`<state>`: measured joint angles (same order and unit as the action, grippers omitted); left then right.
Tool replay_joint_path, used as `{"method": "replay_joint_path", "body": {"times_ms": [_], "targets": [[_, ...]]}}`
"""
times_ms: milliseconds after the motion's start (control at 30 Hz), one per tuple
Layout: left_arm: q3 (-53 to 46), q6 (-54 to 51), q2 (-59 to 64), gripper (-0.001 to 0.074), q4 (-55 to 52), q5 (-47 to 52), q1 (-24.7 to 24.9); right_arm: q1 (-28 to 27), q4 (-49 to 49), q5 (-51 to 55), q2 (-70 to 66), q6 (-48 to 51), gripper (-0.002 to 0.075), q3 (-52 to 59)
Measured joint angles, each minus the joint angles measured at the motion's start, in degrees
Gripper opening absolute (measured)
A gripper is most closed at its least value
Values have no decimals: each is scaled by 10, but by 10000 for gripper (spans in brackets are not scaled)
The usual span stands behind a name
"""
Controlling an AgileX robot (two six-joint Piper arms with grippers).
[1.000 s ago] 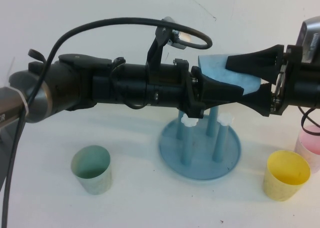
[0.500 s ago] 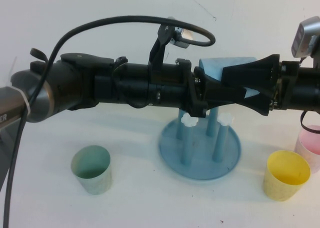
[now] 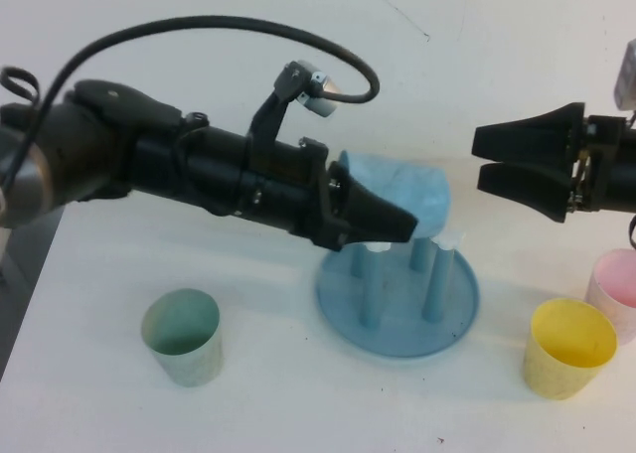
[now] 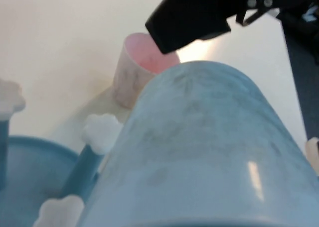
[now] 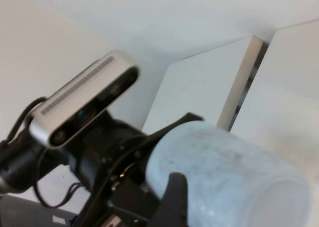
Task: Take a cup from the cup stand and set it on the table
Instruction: Hand over the cup, then place the cup on the table
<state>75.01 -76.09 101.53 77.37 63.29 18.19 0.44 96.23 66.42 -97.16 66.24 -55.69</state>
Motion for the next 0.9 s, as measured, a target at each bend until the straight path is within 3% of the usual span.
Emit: {"method": "replay_joint_path", "body": {"times_ms": [100,200,333,500,667,900], "targets": [[0,42,-36,40,-86,-19,0,-12,-17,0,0,1,688,0],[0,122,-84,38,-238,-49,20,-17,-51,0,0,14,689,0],[1,276,-136,32,-473,-57,77,-17,-70,2,0,40,689,0],[14,439,-134,28,-666,10,163,-17,-69,2,0,62,689,0],[17,509,-80,27,-758,63,213,-17,-72,2,0,67,689,1],[17,525,7,26,-784,64,221,-17,-77,2,0,68,689,1]]}}
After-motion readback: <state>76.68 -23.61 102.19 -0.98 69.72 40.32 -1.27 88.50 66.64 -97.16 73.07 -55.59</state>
